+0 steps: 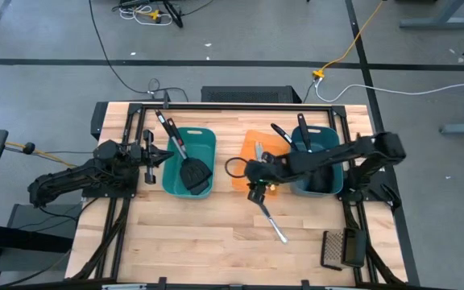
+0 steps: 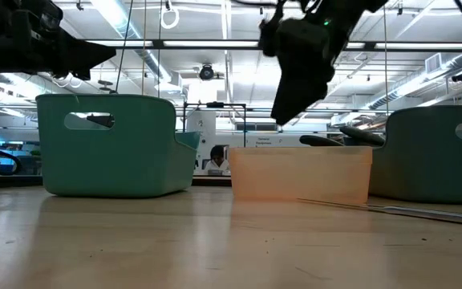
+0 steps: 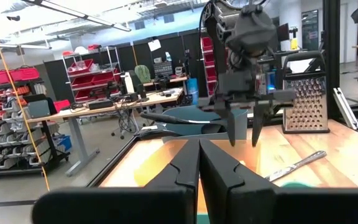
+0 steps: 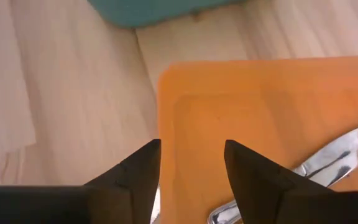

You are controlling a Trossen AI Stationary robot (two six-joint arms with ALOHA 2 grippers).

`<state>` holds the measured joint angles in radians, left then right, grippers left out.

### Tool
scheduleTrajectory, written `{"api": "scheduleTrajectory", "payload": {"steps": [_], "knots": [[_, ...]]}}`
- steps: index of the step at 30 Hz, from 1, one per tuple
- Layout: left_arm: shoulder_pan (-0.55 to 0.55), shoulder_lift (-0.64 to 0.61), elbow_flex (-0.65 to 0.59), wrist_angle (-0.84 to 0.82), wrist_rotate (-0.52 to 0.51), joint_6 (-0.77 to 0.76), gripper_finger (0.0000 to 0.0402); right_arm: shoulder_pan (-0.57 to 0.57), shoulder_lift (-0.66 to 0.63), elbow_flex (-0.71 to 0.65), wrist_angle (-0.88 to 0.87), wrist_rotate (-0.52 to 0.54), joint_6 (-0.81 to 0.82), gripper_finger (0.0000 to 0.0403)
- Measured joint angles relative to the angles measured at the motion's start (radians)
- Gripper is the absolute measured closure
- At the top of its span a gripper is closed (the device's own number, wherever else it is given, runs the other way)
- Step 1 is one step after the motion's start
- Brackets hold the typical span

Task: Pick & Place Kitchen Items
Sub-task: Adjust the orange bin

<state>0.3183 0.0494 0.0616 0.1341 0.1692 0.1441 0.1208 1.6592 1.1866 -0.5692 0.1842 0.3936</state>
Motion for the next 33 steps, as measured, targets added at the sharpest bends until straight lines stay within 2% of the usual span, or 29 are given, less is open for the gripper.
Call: {"api": "scheduleTrajectory", "payload": {"steps": [8,18,23,28,33], "knots": [[0.0,0.0,0.0,-0.001,0.0,0.001,0.0395,-0.026,0.106,0.113,-0.097,-0.108,-0.037,0.0216],[0.0,0.0,0.0,-0.004,0.0,0.002,0.0382,-0.026,0.126,0.114,-0.185,-0.126,0.001,0.0215],[0.0,0.0,0.0,-0.005,0.0,0.002,0.0387,-0.022,0.126,0.114,-0.172,-0.191,-0.015,0.0215],[0.0,0.0,0.001,-0.005,0.0,0.001,0.0393,0.01,0.126,0.114,-0.171,-0.177,-0.127,0.0215],[0.0,0.0,0.001,-0.005,0.0,0.001,0.039,0.018,0.126,0.114,-0.171,-0.13,-0.12,0.0215]]}}
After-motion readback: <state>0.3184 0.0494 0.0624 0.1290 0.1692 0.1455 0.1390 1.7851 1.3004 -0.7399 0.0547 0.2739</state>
